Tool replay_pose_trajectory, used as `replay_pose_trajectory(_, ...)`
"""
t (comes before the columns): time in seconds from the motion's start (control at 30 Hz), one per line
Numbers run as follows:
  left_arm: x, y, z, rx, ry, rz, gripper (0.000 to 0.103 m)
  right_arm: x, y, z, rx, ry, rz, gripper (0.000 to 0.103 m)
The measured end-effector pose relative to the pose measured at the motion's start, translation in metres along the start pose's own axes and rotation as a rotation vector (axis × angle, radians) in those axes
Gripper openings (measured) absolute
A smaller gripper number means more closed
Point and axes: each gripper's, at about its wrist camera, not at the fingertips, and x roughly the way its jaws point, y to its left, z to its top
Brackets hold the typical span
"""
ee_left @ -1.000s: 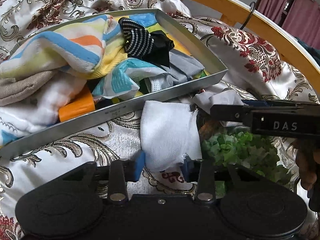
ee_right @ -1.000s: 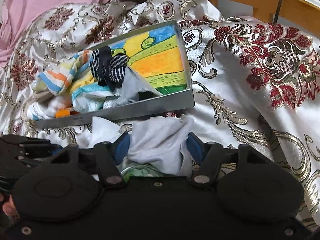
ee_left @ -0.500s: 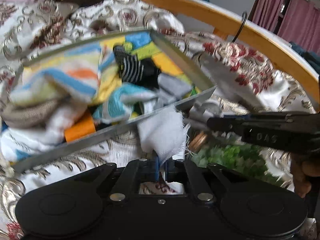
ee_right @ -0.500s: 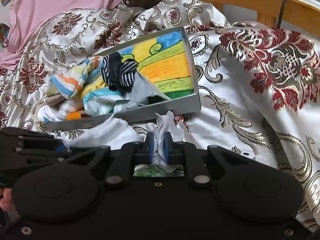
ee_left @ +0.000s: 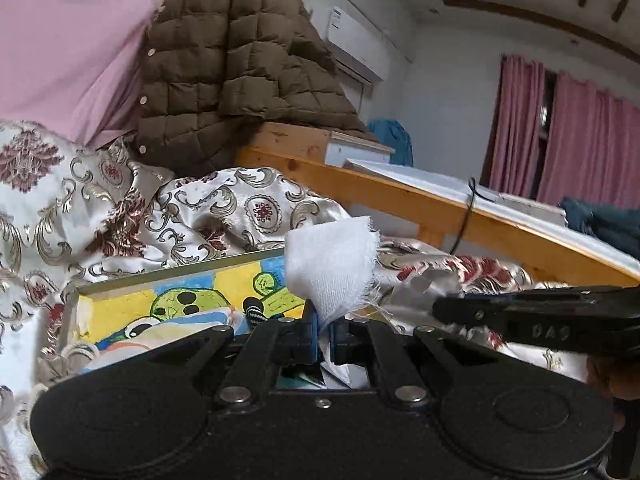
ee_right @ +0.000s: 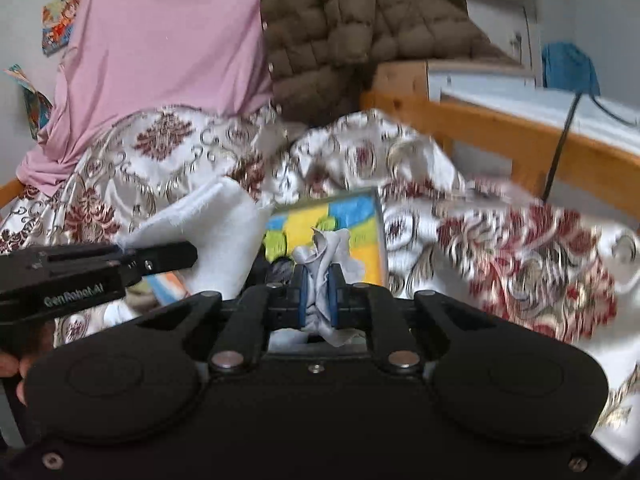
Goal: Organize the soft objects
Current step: 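Carry tissue and grey cloth into the tin tray and open both tools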
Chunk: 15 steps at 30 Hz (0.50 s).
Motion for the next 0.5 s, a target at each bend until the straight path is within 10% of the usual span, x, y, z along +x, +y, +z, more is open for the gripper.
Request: replay_pose_trajectory(0.5, 0.054, 0.044, -0.044, -0.187, 0.126, 0.028, 0.005, 0.063, 0.014, 0.002, -0.047, 0.108, -0.015, 0.005)
